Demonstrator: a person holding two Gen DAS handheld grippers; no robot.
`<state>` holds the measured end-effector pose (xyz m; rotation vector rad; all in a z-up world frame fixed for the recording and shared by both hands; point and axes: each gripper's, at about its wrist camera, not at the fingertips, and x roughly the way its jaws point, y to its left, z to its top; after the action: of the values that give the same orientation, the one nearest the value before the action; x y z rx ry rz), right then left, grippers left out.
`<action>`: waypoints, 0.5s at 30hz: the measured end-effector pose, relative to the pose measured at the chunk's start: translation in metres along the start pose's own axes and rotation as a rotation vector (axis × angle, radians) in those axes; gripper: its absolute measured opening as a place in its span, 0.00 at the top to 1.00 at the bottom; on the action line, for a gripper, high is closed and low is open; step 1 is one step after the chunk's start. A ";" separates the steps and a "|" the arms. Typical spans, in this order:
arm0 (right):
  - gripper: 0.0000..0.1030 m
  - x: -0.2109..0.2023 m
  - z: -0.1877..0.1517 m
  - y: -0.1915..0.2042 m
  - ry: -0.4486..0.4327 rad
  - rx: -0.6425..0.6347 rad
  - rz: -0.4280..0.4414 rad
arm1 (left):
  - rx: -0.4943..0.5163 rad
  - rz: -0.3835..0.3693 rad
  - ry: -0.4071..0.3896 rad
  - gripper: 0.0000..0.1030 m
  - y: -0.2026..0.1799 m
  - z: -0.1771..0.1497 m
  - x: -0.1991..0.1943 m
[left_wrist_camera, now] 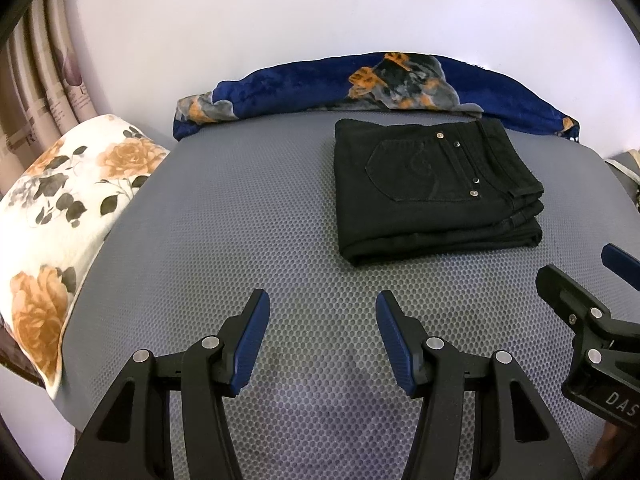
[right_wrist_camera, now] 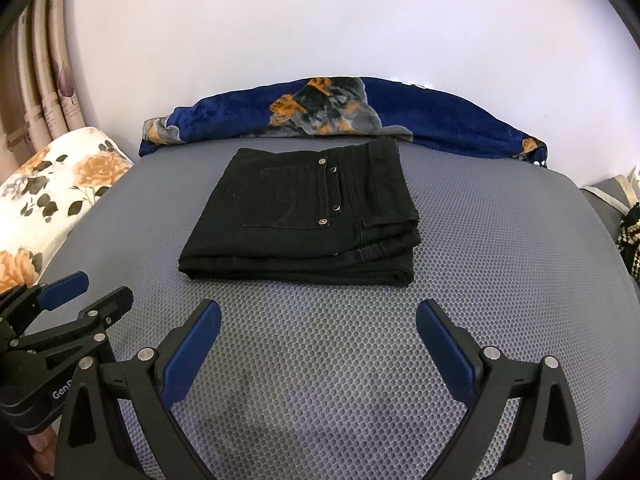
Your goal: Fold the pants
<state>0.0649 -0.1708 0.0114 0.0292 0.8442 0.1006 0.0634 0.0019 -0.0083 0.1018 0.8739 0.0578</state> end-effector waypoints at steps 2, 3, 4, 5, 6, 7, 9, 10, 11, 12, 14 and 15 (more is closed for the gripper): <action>0.06 0.001 0.000 -0.001 0.002 0.000 0.002 | 0.001 0.001 0.001 0.45 0.000 0.000 0.000; 0.06 0.001 0.000 -0.001 0.003 0.000 0.003 | 0.001 0.000 0.001 0.45 -0.001 0.000 0.001; 0.06 0.001 0.000 -0.001 0.002 0.000 0.001 | 0.002 0.000 0.002 0.45 -0.001 -0.001 0.001; 0.06 0.001 0.000 -0.001 0.001 0.001 0.002 | 0.001 -0.002 0.003 0.45 -0.001 -0.001 0.002; 0.06 0.001 0.000 -0.001 0.001 0.001 0.001 | 0.001 -0.004 0.003 0.45 0.000 -0.002 0.002; 0.06 0.001 0.000 -0.001 0.002 0.001 0.000 | 0.001 -0.004 0.003 0.45 0.000 -0.002 0.002; 0.06 0.002 0.000 -0.001 0.002 0.004 -0.001 | -0.002 -0.010 0.007 0.45 0.000 -0.001 0.003; 0.06 0.002 0.000 -0.002 0.003 0.005 -0.001 | -0.002 -0.013 0.009 0.45 0.000 -0.002 0.003; 0.06 0.002 0.000 -0.002 0.004 0.007 -0.002 | -0.003 -0.015 0.010 0.45 0.000 -0.002 0.003; 0.06 0.002 0.000 -0.002 0.004 0.008 -0.002 | -0.002 -0.016 0.011 0.45 0.000 -0.001 0.004; 0.06 0.002 0.000 -0.002 0.003 0.008 -0.002 | 0.001 -0.017 0.013 0.45 0.000 0.000 0.005; 0.06 0.002 0.000 -0.002 0.002 0.008 -0.003 | 0.001 -0.019 0.014 0.45 0.000 0.000 0.005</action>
<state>0.0657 -0.1723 0.0098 0.0354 0.8467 0.0946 0.0662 0.0019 -0.0120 0.0942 0.8883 0.0408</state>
